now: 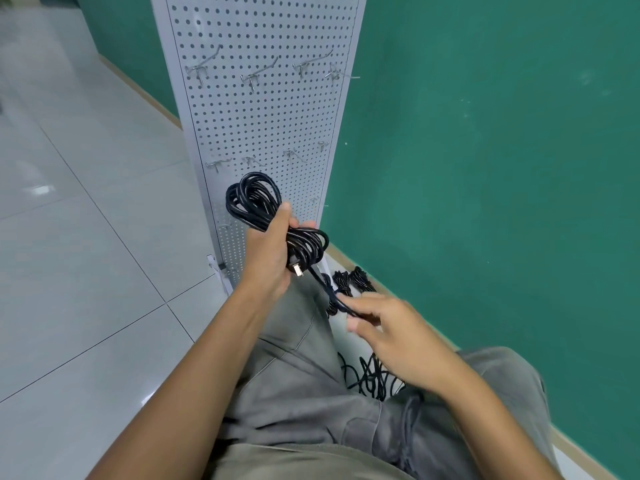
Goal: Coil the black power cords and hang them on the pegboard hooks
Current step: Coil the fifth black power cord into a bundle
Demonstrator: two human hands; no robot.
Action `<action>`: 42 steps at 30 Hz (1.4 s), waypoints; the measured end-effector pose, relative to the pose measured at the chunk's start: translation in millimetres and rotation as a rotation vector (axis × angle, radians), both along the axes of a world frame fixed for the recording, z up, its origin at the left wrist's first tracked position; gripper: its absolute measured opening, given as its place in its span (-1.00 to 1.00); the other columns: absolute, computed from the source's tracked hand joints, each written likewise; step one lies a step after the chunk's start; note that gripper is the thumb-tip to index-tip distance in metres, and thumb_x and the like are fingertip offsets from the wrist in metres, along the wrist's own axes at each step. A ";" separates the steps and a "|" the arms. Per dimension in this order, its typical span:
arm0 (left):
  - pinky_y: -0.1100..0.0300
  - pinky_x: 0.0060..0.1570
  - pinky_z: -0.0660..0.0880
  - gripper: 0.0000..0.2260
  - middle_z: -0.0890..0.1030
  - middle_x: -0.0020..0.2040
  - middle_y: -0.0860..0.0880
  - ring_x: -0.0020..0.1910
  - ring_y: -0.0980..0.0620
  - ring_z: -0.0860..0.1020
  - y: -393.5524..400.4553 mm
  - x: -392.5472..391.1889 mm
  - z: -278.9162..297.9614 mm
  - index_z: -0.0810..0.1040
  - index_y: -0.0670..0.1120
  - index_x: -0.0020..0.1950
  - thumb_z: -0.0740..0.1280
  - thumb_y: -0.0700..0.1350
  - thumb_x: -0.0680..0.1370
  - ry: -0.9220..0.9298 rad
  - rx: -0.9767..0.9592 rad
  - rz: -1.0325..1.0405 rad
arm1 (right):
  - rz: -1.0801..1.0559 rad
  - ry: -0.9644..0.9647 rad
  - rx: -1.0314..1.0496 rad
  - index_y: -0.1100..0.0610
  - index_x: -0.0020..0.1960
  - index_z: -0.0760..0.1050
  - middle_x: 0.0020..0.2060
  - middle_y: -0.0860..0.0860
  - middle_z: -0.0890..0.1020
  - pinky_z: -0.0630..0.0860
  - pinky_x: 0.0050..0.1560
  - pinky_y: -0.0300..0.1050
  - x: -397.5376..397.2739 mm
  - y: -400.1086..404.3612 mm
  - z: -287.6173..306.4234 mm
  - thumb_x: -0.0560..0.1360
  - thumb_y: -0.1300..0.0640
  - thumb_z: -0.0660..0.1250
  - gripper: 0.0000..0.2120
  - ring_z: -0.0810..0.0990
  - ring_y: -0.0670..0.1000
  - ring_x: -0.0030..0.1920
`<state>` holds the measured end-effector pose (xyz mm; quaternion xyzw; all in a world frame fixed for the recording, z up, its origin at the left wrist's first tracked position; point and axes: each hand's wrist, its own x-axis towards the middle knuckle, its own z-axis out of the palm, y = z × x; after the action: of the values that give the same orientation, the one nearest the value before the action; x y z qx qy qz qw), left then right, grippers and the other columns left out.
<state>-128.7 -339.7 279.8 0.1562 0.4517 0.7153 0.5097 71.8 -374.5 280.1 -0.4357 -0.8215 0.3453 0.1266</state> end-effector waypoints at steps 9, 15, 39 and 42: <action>0.16 -0.34 0.56 -0.77 0.52 -0.27 -0.08 -0.34 -0.01 0.58 -7.1 24.8 -0.2 0.48 -0.20 -0.04 0.31 -0.04 0.69 0.275 0.102 -0.434 | 0.041 0.155 0.153 -0.03 0.04 0.39 -0.05 -0.13 0.69 0.48 -0.01 -0.36 -5.6 8.7 73.5 0.64 0.38 0.22 -0.71 0.65 -0.24 0.00; 0.12 -0.23 0.62 -0.67 0.59 -0.25 -0.04 -0.19 -0.03 0.67 -16.8 35.9 10.0 0.54 -0.17 0.05 0.30 0.11 0.59 0.226 0.142 -0.754 | -0.135 0.217 0.335 -0.05 -0.14 0.29 -0.20 -0.10 0.61 0.54 -0.21 -0.29 -1.0 23.3 79.5 0.48 0.42 0.43 -0.55 0.64 -0.14 -0.25; -0.02 0.06 0.59 -0.75 0.49 -0.40 0.03 -0.32 0.01 0.60 -12.7 31.0 3.4 0.43 -0.15 0.08 0.43 -0.13 0.50 -0.018 0.100 -0.760 | -0.530 0.846 -0.386 0.23 -0.04 0.58 -0.15 0.19 0.72 0.63 0.08 -0.01 35.9 12.6 -20.4 0.39 0.21 0.45 -0.83 0.66 0.12 -0.18; 0.04 -0.13 0.62 -0.76 0.48 -0.38 -0.02 -0.34 -0.01 0.60 -11.0 33.7 2.3 0.48 -0.19 0.11 0.44 -0.23 0.50 0.064 0.091 -0.736 | -0.537 0.909 -0.397 0.23 -0.04 0.59 -0.10 0.17 0.73 0.65 0.15 0.04 29.7 8.4 -6.5 0.39 0.21 0.44 -0.83 0.68 0.11 -0.13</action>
<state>-95.0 -350.7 282.0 0.3528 0.3488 0.4983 0.7111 101.5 -366.1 273.6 -0.4522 -0.4641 0.6018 0.4669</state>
